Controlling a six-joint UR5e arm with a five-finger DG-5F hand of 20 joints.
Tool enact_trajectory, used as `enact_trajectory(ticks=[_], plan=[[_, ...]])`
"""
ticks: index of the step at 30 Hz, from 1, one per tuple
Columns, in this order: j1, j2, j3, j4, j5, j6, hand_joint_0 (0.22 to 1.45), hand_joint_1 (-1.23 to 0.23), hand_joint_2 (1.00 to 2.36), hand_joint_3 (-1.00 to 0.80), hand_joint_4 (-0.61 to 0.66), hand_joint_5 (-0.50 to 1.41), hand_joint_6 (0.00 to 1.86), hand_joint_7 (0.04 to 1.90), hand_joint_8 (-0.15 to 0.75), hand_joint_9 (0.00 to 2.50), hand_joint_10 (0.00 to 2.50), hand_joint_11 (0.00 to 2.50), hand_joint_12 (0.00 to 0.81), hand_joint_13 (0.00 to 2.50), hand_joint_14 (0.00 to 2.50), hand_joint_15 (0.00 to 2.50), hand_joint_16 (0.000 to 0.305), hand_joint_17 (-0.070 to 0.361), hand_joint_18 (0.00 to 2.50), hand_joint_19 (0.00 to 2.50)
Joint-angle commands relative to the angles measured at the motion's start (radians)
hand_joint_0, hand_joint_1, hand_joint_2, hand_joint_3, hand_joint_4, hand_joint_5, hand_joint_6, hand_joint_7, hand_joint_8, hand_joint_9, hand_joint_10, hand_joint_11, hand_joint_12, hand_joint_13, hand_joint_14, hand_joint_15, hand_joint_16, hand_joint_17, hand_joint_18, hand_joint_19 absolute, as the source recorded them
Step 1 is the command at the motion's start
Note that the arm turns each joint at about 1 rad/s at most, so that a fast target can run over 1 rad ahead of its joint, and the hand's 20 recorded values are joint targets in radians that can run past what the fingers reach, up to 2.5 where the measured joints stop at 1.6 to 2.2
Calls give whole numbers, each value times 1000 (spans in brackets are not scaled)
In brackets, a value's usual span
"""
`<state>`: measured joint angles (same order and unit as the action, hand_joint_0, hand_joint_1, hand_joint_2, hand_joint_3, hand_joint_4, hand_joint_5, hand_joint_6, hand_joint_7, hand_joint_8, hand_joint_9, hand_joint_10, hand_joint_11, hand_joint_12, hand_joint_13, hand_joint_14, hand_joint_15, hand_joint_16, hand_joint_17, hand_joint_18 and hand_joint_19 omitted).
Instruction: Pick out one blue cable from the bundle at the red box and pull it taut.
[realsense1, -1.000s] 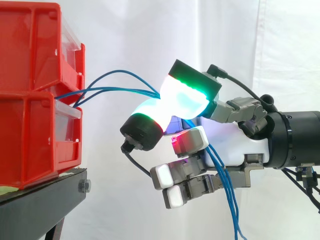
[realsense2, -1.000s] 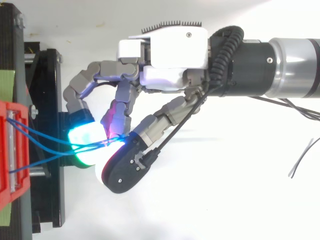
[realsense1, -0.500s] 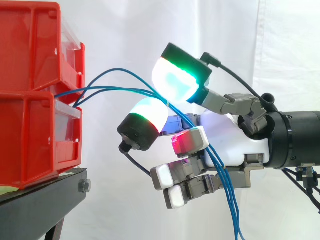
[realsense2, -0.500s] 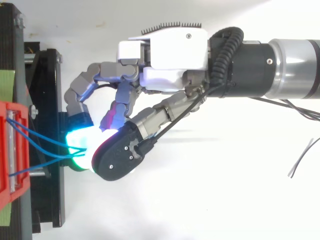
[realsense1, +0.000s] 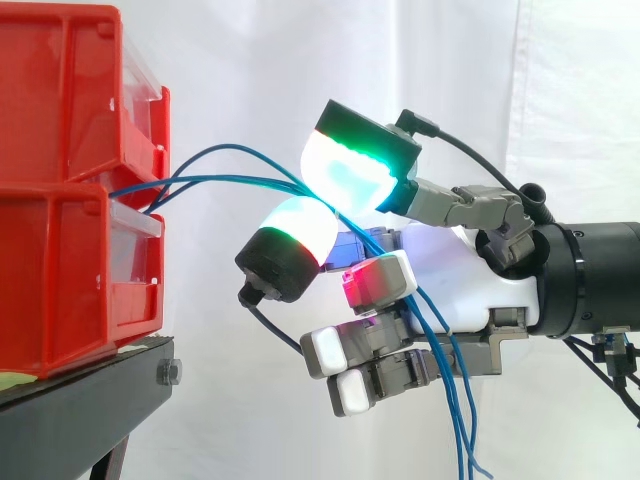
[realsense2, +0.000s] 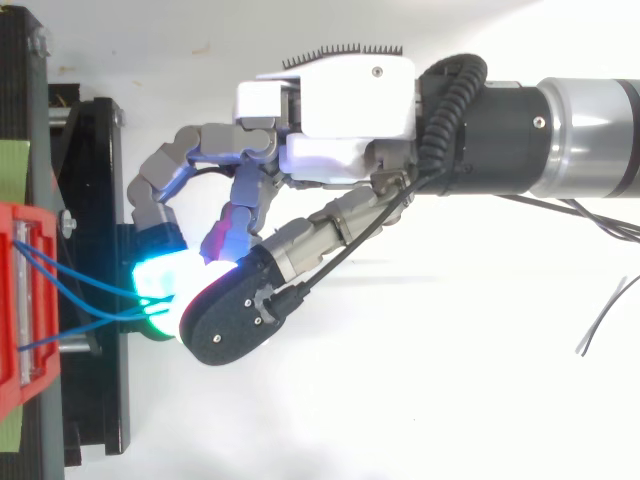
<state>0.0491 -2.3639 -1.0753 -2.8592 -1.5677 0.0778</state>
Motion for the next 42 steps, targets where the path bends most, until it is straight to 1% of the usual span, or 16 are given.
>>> enact_trajectory(ticks=[1, 2, 3, 5, 13, 21, 24, 26, 28, 29, 30, 32, 35, 42], plan=[[0, 0, 0, 0, 0, 0, 763, -903, 1014, -342, -71, -104, 937, 1204, 247, 1341, 26, 694, 308, 979, 22, 482, 41, 92, 816, 621], [0, 0, 0, 0, 0, 0, 784, -909, 1009, -401, -70, -104, 934, 1274, 243, 1352, 28, 699, 310, 982, 21, 478, 41, 91, 818, 615], [0, 0, 0, 0, 0, 0, 786, -910, 1008, -411, -71, -104, 933, 1281, 244, 1352, 28, 704, 311, 982, 21, 482, 40, 91, 817, 615], [0, 0, 2, 0, 0, 0, 801, -919, 1000, -500, -81, -105, 931, 1339, 243, 1356, 28, 697, 308, 991, 21, 479, 40, 90, 831, 614], [0, 0, 0, 0, -2, 0, 758, -928, 1000, -500, -158, -103, 954, 1218, 241, 1380, 28, 703, 301, 1000, 22, 486, 39, 89, 851, 590], [0, 0, 0, 0, -2, 0, 724, -944, 1000, -500, -157, -89, 942, 1227, 240, 1404, 29, 692, 298, 1007, 22, 485, 38, 86, 849, 600], [0, 0, 0, 0, -2, 0, 755, -943, 1000, -500, -153, -86, 940, 1289, 241, 1405, 28, 695, 297, 1009, 21, 481, 38, 86, 851, 590], [0, 0, 0, 0, -2, 0, 801, -930, 1000, -500, -154, -86, 946, 1323, 242, 1402, 29, 711, 297, 1008, 20, 489, 38, 85, 847, 590], [0, -2, 0, 0, -2, 0, 819, -929, 1000, -500, -179, -92, 959, 1304, 237, 1390, 29, 716, 293, 1004, 22, 488, 38, 85, 838, 603], [0, 0, 0, 0, -2, 0, 833, -923, 1000, -500, -184, -101, 964, 1323, 233, 1376, 28, 707, 295, 1002, 20, 490, 38, 85, 827, 609], [0, 0, 0, 0, -2, 0, 834, -922, 1000, -500, -182, -106, 967, 1319, 231, 1364, 28, 701, 292, 1000, 20, 491, 38, 85, 826, 608], [0, 0, 0, 0, -2, 0, 850, -909, 1000, -500, -163, -144, 978, 1260, 213, 1244, 24, 680, 289, 947, 19, 480, 38, 86, 783, 607], [0, 0, 0, 0, -2, 0, 866, -893, 1004, -452, -132, -167, 985, 1168, 214, 1180, 26, 669, 292, 926, 19, 475, 39, 88, 758, 626], [0, 0, 0, 0, -3, 0, 887, -865, 1011, -384, -68, -192, 991, 1064, 201, 1098, 25, 683, 296, 915, 19, 497, 40, 89, 720, 681]])
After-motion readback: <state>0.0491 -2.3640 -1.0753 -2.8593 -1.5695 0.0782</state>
